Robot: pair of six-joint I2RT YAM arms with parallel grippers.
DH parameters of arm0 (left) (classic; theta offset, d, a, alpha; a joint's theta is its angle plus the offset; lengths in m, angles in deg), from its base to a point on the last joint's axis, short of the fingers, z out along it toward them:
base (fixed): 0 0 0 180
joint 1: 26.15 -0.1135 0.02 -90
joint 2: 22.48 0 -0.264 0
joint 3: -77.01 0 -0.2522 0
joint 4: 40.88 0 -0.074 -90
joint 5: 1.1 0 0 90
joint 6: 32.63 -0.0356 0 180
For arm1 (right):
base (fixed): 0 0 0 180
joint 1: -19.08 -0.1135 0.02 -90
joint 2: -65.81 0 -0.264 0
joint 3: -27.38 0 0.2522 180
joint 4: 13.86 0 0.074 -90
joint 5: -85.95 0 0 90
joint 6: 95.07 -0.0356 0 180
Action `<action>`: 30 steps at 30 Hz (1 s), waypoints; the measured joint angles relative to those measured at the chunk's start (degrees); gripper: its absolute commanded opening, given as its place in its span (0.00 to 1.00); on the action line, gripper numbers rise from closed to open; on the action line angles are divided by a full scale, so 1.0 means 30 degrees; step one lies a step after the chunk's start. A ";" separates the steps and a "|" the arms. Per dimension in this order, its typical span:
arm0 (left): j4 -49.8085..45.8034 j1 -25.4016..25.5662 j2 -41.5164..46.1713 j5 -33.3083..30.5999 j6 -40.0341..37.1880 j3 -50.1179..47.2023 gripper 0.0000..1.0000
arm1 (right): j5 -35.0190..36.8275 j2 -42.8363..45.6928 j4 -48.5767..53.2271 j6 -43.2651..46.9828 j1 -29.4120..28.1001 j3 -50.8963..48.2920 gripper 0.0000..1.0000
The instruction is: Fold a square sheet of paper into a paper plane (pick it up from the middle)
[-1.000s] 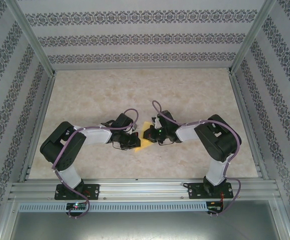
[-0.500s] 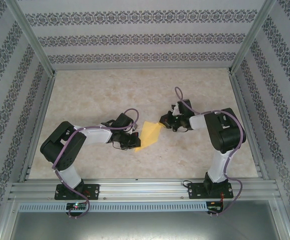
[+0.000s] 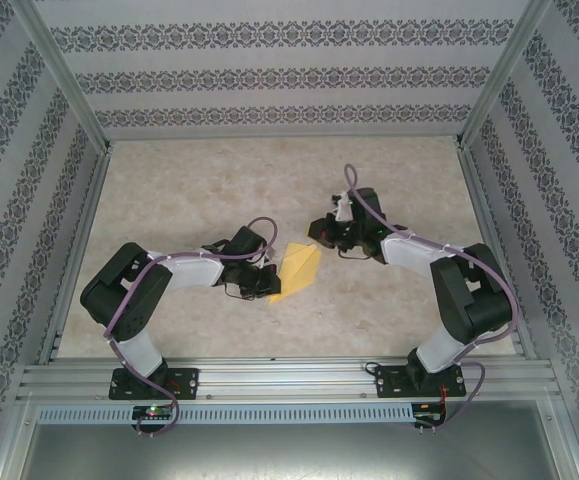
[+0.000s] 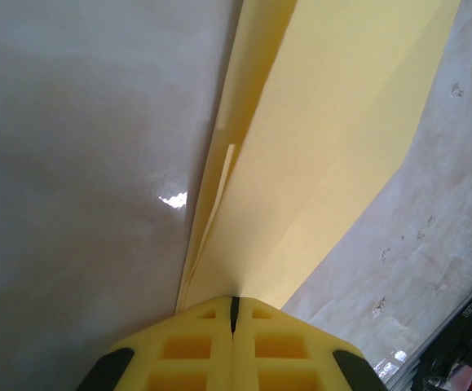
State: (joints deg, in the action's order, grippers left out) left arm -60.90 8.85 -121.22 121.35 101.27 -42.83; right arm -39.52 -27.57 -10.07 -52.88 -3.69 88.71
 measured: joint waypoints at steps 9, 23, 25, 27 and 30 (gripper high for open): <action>-0.0015 0.0000 0.0000 0.0022 -0.0058 0.0015 0.00 | 0.0357 -0.3104 -0.0933 -0.1086 -0.1741 -0.0787 0.00; -0.3497 -0.0051 0.1188 0.0036 -0.0699 0.1158 0.05 | 0.0073 -0.4197 -0.2914 -0.1144 -0.1661 -0.1421 0.00; -0.3614 -0.0073 0.1231 0.0204 -0.0699 0.2040 0.05 | 0.0073 -0.4197 -0.2907 -0.1129 -0.1661 -0.1421 0.00; -0.3330 -0.0087 0.1122 0.0481 -0.0678 0.2776 0.05 | 0.0073 -0.4197 -0.2907 -0.1093 -0.1661 -0.1421 0.00; -0.2703 -0.0087 -0.0102 0.0801 -0.0612 0.4102 0.05 | 0.0073 -0.4197 -0.2907 -0.1093 -0.1661 -0.1421 0.00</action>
State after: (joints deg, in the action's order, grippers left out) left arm -69.01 8.59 -121.52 123.75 99.43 -30.53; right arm -39.30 -40.16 -18.79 -56.16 -8.67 84.45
